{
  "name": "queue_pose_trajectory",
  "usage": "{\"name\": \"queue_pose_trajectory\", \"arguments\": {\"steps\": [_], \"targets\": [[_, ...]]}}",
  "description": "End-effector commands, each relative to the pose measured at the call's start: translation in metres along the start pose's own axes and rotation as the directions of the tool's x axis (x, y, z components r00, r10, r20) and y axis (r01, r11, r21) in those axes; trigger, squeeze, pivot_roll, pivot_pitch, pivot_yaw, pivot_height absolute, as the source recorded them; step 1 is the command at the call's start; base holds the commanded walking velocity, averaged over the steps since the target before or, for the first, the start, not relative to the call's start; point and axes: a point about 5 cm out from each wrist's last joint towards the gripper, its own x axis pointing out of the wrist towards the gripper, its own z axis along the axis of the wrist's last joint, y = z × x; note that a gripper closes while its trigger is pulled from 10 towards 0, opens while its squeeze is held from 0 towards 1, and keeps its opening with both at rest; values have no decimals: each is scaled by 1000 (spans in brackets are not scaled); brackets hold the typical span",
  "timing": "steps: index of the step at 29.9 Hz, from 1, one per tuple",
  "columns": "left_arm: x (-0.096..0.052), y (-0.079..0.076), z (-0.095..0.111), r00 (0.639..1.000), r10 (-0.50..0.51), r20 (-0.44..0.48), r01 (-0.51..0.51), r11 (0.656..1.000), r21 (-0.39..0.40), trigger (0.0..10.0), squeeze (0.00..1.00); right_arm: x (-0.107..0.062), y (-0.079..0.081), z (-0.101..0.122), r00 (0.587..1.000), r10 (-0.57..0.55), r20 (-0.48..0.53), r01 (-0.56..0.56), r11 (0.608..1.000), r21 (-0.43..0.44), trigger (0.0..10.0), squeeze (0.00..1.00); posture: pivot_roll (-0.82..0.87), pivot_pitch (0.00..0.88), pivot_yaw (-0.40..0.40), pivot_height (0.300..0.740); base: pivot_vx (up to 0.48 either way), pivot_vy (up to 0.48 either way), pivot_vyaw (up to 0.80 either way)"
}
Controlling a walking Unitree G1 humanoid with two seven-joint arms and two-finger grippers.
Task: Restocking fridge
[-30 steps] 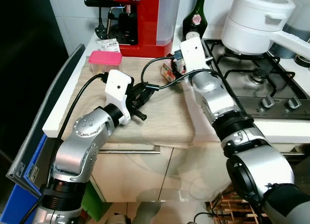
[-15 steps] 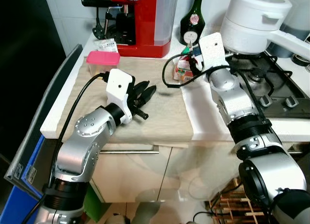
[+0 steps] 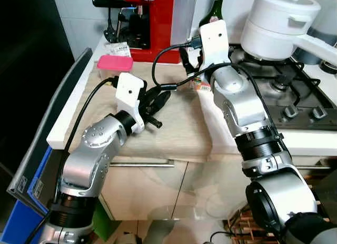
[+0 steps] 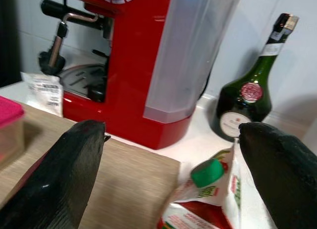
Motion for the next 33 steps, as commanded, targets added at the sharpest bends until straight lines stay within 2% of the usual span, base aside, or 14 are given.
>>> {"name": "queue_pose_trajectory", "arguments": {"steps": [1,11,18,25,33], "targets": [[3,-2,7,1000,-14,25,14,1000,15,10000,0,-2,-3,-4,1000,-2,-21,3,1000,21,10000,0,86,0,-49,740,0,0,0],[2,-2,7,1000,-14,19,14,1000,20,10000,0,12,-16,-23,991,-105,-88,106,994,-1,10000,0,100,0,-50,740,0,0,0],[-1,-2,5,1000,-15,10,15,1000,23,10000,0,21,-16,-30,978,-152,-142,175,970,170,10000,0,110,0,-53,740,0,0,0],[-1,-2,5,1000,-20,1,20,1000,25,10000,0,24,-12,-37,971,-152,-186,196,950,244,10000,0,112,0,-46,740,0,0,0],[0,-1,5,1000,-25,-4,26,999,29,10000,0,26,-17,-42,962,-167,-215,222,938,265,10000,0,111,0,-41,740,0,0,0]]}}
